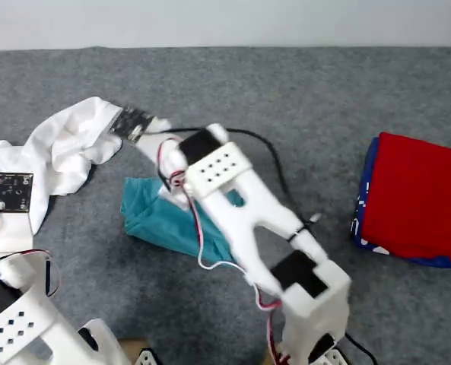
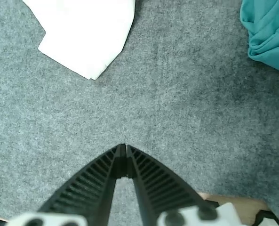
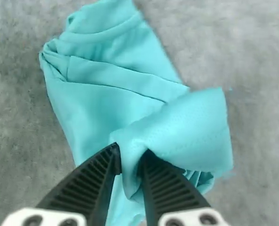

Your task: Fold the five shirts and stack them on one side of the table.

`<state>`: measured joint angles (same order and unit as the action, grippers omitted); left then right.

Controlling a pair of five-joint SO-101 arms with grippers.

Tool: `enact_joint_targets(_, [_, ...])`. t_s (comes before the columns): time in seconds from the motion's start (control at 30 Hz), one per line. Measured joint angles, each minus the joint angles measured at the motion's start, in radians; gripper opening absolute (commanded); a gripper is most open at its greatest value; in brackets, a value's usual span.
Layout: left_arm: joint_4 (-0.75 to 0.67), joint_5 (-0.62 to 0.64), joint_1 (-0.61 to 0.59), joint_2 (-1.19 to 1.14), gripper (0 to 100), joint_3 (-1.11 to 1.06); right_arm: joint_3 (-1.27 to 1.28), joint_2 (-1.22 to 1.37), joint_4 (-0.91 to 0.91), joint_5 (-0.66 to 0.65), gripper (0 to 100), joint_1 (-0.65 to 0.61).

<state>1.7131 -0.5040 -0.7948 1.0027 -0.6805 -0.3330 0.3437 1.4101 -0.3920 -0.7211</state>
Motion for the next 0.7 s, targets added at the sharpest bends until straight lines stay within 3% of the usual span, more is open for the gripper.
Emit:
enact_joint_targets(0.23, [-0.009, 0.000, 0.000, 0.000, 1, 0.000, -0.239, 0.203, 0.006, 0.000, 3.3, -0.044])
enact_joint_targets(0.43, [-0.009, 0.000, 0.000, 0.000, 1, 0.000, -0.437, 0.334, 0.103, 0.000, 22.1, -0.072])
enact_joint_targets(0.7, [-0.009, 0.000, 0.000, 0.000, 1, 0.000, -0.694, 0.402, 0.270, 0.000, 22.9, -0.127])
